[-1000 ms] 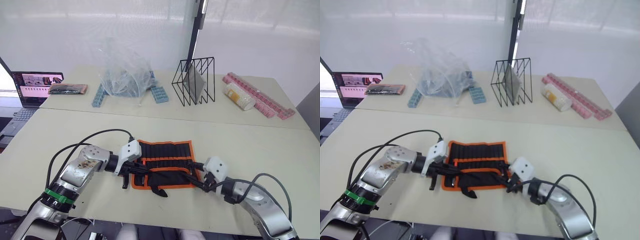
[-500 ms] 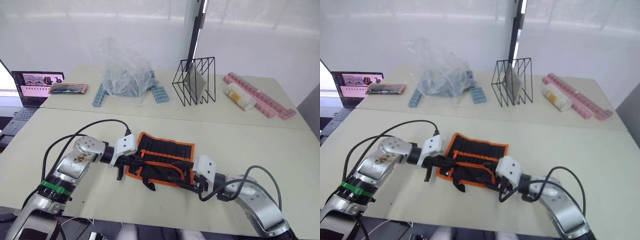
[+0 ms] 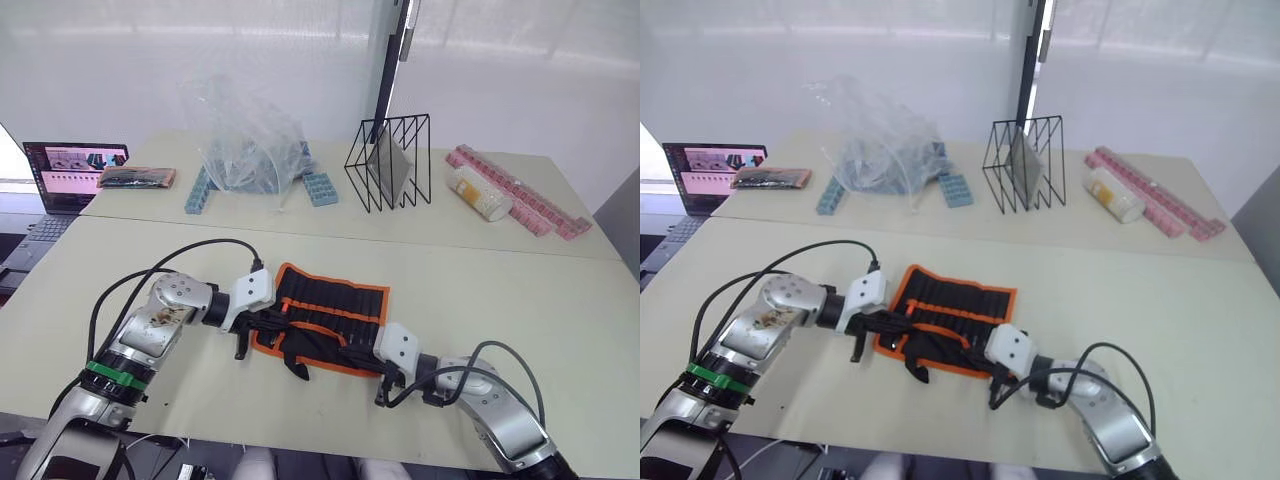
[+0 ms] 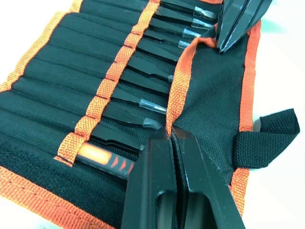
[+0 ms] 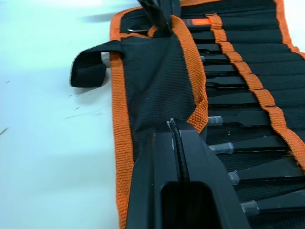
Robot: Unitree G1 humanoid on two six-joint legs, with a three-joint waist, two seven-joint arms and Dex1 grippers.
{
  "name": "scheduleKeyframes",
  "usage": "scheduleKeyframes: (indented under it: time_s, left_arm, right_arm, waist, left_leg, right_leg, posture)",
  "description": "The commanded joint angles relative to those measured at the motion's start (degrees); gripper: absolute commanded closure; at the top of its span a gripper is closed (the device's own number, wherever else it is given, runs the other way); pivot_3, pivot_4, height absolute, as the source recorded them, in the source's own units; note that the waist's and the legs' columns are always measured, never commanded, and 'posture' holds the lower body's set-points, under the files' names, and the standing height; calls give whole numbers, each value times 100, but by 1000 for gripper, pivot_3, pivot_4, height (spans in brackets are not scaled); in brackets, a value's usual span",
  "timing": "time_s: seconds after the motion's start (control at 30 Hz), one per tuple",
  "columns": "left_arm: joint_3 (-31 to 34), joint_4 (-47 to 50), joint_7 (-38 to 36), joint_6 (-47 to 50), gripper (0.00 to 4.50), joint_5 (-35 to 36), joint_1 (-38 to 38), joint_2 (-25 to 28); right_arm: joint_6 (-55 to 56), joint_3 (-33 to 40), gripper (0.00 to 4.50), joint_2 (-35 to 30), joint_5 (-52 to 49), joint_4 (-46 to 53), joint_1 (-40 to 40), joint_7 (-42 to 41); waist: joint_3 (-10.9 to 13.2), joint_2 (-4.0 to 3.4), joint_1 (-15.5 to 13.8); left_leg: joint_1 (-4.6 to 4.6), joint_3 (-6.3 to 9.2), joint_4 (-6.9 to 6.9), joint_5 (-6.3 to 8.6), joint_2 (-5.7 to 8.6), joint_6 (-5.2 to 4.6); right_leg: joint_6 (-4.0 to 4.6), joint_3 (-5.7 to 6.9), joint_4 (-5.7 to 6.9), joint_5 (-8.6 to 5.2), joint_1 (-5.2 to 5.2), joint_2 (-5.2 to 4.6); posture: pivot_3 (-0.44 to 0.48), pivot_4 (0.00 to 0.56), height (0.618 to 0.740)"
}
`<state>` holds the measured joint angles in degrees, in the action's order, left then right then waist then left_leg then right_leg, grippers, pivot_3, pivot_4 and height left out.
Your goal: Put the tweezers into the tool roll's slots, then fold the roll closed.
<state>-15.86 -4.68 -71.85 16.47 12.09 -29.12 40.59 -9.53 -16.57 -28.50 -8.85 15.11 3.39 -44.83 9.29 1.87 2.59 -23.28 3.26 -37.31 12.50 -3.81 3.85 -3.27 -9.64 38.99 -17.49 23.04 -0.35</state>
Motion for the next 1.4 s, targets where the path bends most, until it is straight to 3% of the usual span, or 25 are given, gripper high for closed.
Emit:
scheduleKeyframes:
  time_s: [0.03, 0.2, 0.4, 0.73, 0.93, 1.13, 1.3, 1.4]
  left_arm:
    - [220, 148, 27, -49, 4500, 50, -35, 22]
    - [217, 163, 1, -87, 4500, 18, 20, 17]
    - [195, 164, 1, -101, 4500, 16, 62, -31]
    - [163, 146, -43, -94, 4500, -55, 94, -6]
    - [157, 141, -26, -88, 4500, -69, 80, -26]
    - [188, 197, -56, -13, 4500, -13, 73, -16]
    - [205, 225, -71, -89, 4500, -23, 109, 11]
    - [309, 260, -14, -145, 3618, 31, 130, -10]
  right_arm:
    - [-98, 446, 4486, -47, -253, 172, 136, 43]
    - [-430, 715, 4486, -203, -572, 577, 181, -88]
    - [-735, 775, 2723, -253, -757, 1030, 177, -87]
    - [-927, 546, 2723, -84, -1069, 1696, 378, -139]
    - [-547, -111, 2723, -267, -291, 1253, 359, -262]
    - [-271, -239, 4476, 8, 47, 761, 332, 25]
    - [-221, -105, 4476, 77, 113, 336, 266, 173]
    - [-313, -107, 4500, 66, 172, 103, 268, 214]
  waist:
    - [0, 0, 0]
    - [0, -1, 1]
    - [0, -1, 2]
    - [1, -1, 3]
    - [1, -1, 4]
    - [1, -1, 3]
    - [1, -1, 2]
    - [1, -1, 6]
  left_leg:
    - [0, 0, 0, 0, 0, 0]
    - [0, 0, 0, 0, 0, 0]
    - [0, 0, 0, 0, 0, 0]
    - [0, 1, 0, 0, 0, 0]
    - [0, 1, 0, 0, 0, 0]
    - [-1, 0, 0, 0, 0, 0]
    - [0, 0, 0, 0, 0, 0]
    - [0, 0, 0, 0, -1, 0]
  right_leg:
    - [0, 0, 0, 0, -1, 0]
    - [4, 0, 0, 2, 0, 0]
    - [3, 0, 0, 2, 0, 0]
    - [1, 0, 0, 1, 0, 0]
    - [1, 0, 0, 0, 1, 0]
    - [0, 0, 0, 0, 2, 0]
    - [3, 0, 0, 2, 1, 0]
    - [3, 0, 0, 2, 2, 0]
  posture:
    - [0, 150, 720]
    - [0, 150, 720]
    - [0, 150, 720]
    - [0, 150, 720]
    - [0, 150, 720]
    - [0, 150, 720]
    - [0, 150, 720]
    - [0, 150, 720]
